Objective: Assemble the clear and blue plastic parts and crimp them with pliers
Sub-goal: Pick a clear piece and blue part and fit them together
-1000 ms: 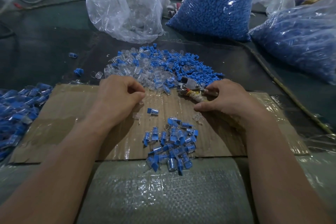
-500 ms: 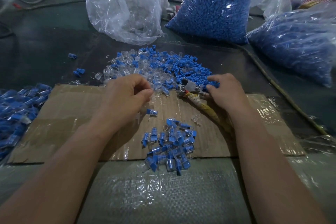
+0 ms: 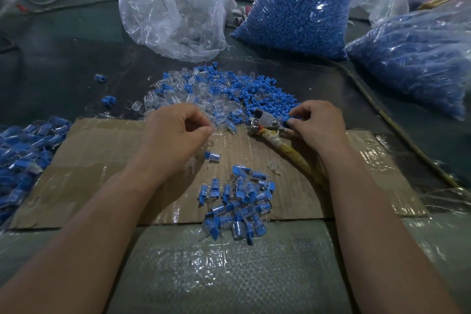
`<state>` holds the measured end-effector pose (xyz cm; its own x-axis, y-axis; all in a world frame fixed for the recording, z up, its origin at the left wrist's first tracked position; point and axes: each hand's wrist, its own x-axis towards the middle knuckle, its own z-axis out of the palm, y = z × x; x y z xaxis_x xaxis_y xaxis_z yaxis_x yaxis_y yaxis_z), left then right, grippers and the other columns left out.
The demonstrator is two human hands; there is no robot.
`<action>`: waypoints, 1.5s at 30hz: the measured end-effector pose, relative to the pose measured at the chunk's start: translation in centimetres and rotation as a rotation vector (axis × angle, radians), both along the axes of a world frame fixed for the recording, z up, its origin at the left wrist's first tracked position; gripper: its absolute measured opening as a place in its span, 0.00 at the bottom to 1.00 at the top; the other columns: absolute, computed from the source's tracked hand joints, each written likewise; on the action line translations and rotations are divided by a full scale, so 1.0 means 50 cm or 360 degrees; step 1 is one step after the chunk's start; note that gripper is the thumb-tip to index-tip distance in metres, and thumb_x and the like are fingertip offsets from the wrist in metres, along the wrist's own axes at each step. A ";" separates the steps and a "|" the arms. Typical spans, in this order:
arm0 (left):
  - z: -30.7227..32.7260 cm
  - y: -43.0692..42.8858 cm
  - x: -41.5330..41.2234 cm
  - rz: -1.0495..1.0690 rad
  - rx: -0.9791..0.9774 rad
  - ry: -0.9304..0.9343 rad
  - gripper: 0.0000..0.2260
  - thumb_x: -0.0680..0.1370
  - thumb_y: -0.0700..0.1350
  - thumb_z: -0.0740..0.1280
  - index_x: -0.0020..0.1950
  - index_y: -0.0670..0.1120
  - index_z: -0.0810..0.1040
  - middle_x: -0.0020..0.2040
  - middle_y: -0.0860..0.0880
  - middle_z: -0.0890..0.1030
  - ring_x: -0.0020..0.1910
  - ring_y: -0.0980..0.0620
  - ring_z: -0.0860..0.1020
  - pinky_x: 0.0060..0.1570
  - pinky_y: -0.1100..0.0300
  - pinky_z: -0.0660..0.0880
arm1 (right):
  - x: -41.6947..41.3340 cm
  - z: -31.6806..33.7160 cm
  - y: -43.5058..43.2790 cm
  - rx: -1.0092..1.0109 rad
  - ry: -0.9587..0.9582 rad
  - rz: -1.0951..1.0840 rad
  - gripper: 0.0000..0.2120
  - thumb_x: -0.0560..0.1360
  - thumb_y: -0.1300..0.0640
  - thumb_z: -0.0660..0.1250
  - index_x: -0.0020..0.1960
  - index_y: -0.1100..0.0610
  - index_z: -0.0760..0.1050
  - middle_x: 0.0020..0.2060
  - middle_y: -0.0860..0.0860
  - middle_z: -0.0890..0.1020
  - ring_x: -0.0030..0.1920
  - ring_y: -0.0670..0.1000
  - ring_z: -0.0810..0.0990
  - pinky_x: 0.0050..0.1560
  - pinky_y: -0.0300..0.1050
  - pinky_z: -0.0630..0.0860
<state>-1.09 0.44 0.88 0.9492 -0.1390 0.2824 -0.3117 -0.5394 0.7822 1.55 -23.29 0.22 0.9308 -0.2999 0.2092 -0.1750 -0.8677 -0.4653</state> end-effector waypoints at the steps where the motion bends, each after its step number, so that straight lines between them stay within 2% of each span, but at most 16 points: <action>1: 0.001 0.001 0.000 0.0010 -0.0006 0.0005 0.10 0.72 0.37 0.70 0.35 0.49 0.76 0.35 0.54 0.78 0.34 0.60 0.75 0.34 0.73 0.73 | -0.002 0.002 -0.001 0.0026 -0.0052 -0.0006 0.06 0.72 0.56 0.70 0.49 0.54 0.80 0.43 0.48 0.79 0.44 0.46 0.74 0.46 0.42 0.71; 4: 0.002 0.002 0.000 0.0021 -0.0056 0.0056 0.11 0.71 0.35 0.71 0.36 0.51 0.76 0.35 0.54 0.78 0.34 0.61 0.76 0.34 0.77 0.72 | -0.011 0.009 0.000 0.0157 -0.0195 -0.0005 0.05 0.73 0.59 0.69 0.48 0.53 0.79 0.41 0.45 0.78 0.43 0.45 0.76 0.48 0.40 0.73; 7: 0.005 0.002 0.001 0.0023 -0.0162 0.0116 0.13 0.70 0.34 0.71 0.38 0.52 0.76 0.37 0.53 0.79 0.35 0.60 0.77 0.35 0.77 0.72 | -0.019 0.019 0.008 0.0345 -0.0265 0.0011 0.07 0.72 0.61 0.69 0.43 0.50 0.76 0.36 0.42 0.77 0.39 0.40 0.76 0.43 0.35 0.73; 10: 0.008 0.004 0.003 0.0037 -0.0293 0.0183 0.14 0.70 0.32 0.71 0.41 0.52 0.76 0.40 0.52 0.79 0.34 0.61 0.78 0.34 0.75 0.73 | -0.029 0.031 0.024 0.0580 -0.0321 0.0017 0.10 0.70 0.63 0.69 0.37 0.49 0.74 0.36 0.45 0.79 0.40 0.44 0.79 0.43 0.40 0.78; 12: 0.010 0.005 0.003 0.0046 -0.0380 0.0251 0.12 0.70 0.32 0.71 0.40 0.50 0.77 0.39 0.51 0.79 0.32 0.65 0.77 0.32 0.75 0.73 | -0.039 0.038 0.040 0.0763 -0.0346 0.0076 0.10 0.70 0.64 0.68 0.37 0.50 0.73 0.36 0.48 0.81 0.40 0.47 0.82 0.44 0.45 0.80; 14: 0.010 0.006 0.004 0.0049 -0.0437 0.0306 0.11 0.70 0.32 0.70 0.39 0.49 0.78 0.38 0.51 0.80 0.31 0.66 0.77 0.31 0.75 0.72 | -0.049 0.043 0.057 0.0854 -0.0352 0.0195 0.10 0.71 0.64 0.68 0.38 0.50 0.73 0.36 0.49 0.80 0.38 0.46 0.82 0.43 0.44 0.81; 19: 0.011 0.004 0.006 0.0060 -0.0589 0.0415 0.09 0.71 0.32 0.69 0.39 0.46 0.78 0.37 0.48 0.81 0.29 0.61 0.79 0.30 0.70 0.76 | -0.061 0.043 0.091 0.0771 -0.0323 0.0493 0.10 0.74 0.60 0.67 0.40 0.45 0.74 0.35 0.44 0.78 0.37 0.41 0.78 0.44 0.37 0.77; 24: 0.012 0.000 0.002 -0.0026 -0.0715 0.0476 0.07 0.72 0.31 0.66 0.41 0.43 0.77 0.35 0.46 0.80 0.30 0.60 0.80 0.31 0.72 0.74 | -0.063 0.039 0.110 0.0819 -0.0192 0.0611 0.10 0.78 0.60 0.61 0.43 0.47 0.72 0.39 0.47 0.79 0.43 0.49 0.80 0.48 0.46 0.78; 26: 0.012 -0.002 0.001 -0.0049 -0.0679 0.0466 0.06 0.73 0.32 0.66 0.41 0.42 0.76 0.36 0.46 0.80 0.30 0.61 0.79 0.31 0.72 0.74 | -0.065 0.038 0.116 0.0977 -0.0160 0.0658 0.10 0.78 0.62 0.60 0.44 0.48 0.73 0.39 0.48 0.79 0.39 0.45 0.80 0.44 0.41 0.79; 29: 0.011 -0.003 0.002 -0.0065 -0.0748 0.0522 0.05 0.75 0.33 0.64 0.43 0.41 0.75 0.38 0.45 0.81 0.33 0.58 0.81 0.32 0.69 0.76 | -0.066 0.034 0.124 0.0868 -0.0214 0.0741 0.09 0.77 0.61 0.62 0.48 0.47 0.76 0.38 0.47 0.77 0.35 0.42 0.76 0.39 0.33 0.76; 31: 0.010 -0.005 0.003 -0.0077 -0.0775 0.0544 0.04 0.75 0.33 0.63 0.44 0.41 0.74 0.38 0.44 0.81 0.34 0.55 0.82 0.34 0.67 0.78 | -0.064 0.031 0.128 0.0815 -0.0216 0.0772 0.11 0.76 0.62 0.64 0.53 0.50 0.78 0.39 0.45 0.74 0.35 0.41 0.74 0.41 0.32 0.75; 33: 0.010 -0.006 0.003 -0.0092 -0.0735 0.0521 0.05 0.75 0.33 0.64 0.44 0.42 0.74 0.38 0.44 0.81 0.34 0.55 0.82 0.35 0.66 0.79 | -0.064 0.029 0.132 0.0822 -0.0173 0.0790 0.13 0.75 0.64 0.64 0.57 0.52 0.78 0.39 0.44 0.74 0.37 0.42 0.76 0.44 0.34 0.77; 35: 0.009 -0.007 0.002 -0.0091 -0.0693 0.0481 0.07 0.73 0.32 0.66 0.44 0.43 0.75 0.37 0.45 0.81 0.33 0.56 0.82 0.35 0.66 0.79 | -0.067 0.029 0.139 0.0889 -0.0160 0.0805 0.14 0.74 0.66 0.66 0.54 0.50 0.77 0.40 0.45 0.76 0.38 0.43 0.78 0.43 0.35 0.78; 39: 0.006 -0.010 0.001 -0.0065 -0.0664 0.0440 0.07 0.71 0.32 0.69 0.42 0.42 0.75 0.34 0.45 0.81 0.31 0.54 0.82 0.31 0.68 0.77 | -0.077 0.029 0.153 0.0989 -0.0227 0.0858 0.13 0.70 0.65 0.71 0.40 0.47 0.74 0.35 0.47 0.79 0.35 0.44 0.80 0.38 0.36 0.78; 42: 0.002 -0.012 0.001 -0.0066 -0.0637 0.0425 0.07 0.70 0.33 0.70 0.41 0.43 0.76 0.32 0.46 0.82 0.31 0.54 0.82 0.31 0.68 0.76 | -0.079 0.026 0.160 0.0889 -0.0252 0.0900 0.12 0.69 0.64 0.72 0.38 0.47 0.75 0.34 0.45 0.80 0.35 0.45 0.80 0.39 0.39 0.80; 45: 0.001 -0.014 0.000 -0.0098 -0.0601 0.0381 0.08 0.70 0.33 0.70 0.40 0.45 0.77 0.32 0.48 0.82 0.31 0.54 0.82 0.31 0.68 0.77 | -0.078 0.022 0.163 0.0830 -0.0226 0.0888 0.12 0.69 0.64 0.72 0.38 0.48 0.75 0.34 0.44 0.79 0.35 0.43 0.80 0.40 0.36 0.79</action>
<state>-1.10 -0.27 0.93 0.9872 -0.1266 0.0973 -0.1202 -0.1883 0.9747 -2.36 -15.14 1.33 0.9479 0.1128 0.2980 0.3150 -0.4729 -0.8229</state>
